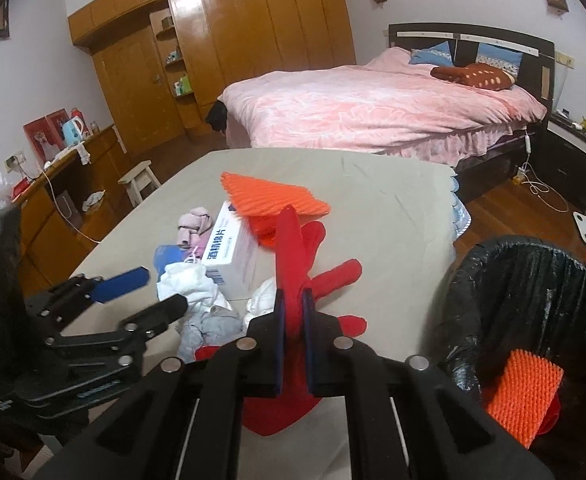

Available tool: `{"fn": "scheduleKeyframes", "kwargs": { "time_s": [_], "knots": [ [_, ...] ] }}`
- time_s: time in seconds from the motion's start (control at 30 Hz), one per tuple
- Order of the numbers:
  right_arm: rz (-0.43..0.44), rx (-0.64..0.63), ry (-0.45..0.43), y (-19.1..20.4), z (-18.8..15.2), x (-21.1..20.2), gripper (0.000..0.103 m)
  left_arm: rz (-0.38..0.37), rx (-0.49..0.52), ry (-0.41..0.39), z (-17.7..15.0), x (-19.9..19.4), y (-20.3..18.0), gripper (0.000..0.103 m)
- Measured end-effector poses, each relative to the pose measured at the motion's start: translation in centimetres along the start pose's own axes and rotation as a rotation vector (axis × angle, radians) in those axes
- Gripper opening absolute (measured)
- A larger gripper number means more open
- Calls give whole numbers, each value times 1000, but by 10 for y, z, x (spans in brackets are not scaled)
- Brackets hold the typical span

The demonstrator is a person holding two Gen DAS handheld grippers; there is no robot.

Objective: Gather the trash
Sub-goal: 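Grasp the white tissue with the left tool while the right tool grasps another red glove, then carry the white tissue to the bin with the left tool while the right tool carries the glove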

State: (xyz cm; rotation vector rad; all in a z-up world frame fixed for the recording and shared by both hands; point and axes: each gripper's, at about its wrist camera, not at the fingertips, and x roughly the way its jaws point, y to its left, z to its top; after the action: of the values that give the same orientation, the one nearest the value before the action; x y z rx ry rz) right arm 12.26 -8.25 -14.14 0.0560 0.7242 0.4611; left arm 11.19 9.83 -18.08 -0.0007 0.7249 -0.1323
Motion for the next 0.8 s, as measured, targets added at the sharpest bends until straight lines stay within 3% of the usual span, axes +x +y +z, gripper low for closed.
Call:
{"fn": "scheduleKeyframes", "kwargs": {
  "time_s": [0.1,0.17,0.37,0.5,0.6,0.8],
  "knots": [
    [2,-7,-4,0,2,0,8,1,1,19,-3,7,-1,46],
    [5,-9,-7,0,2,-1,8,9,0,28,-4,10,-2,32],
    [8,-14,-9,3,3,-2,8,20,-4,4,-2,2,-1,19],
    [12,-23,-25,5,6,-10,8,20,-17,-33,4,-14,-3,17],
    [13,-28,-40,6,11,-17,8,23,-18,-59,10,-25,-5,9],
    [17,-23,-57,6,16,-27,8,21,-16,-104,25,-44,-10,8]
  ]
}}
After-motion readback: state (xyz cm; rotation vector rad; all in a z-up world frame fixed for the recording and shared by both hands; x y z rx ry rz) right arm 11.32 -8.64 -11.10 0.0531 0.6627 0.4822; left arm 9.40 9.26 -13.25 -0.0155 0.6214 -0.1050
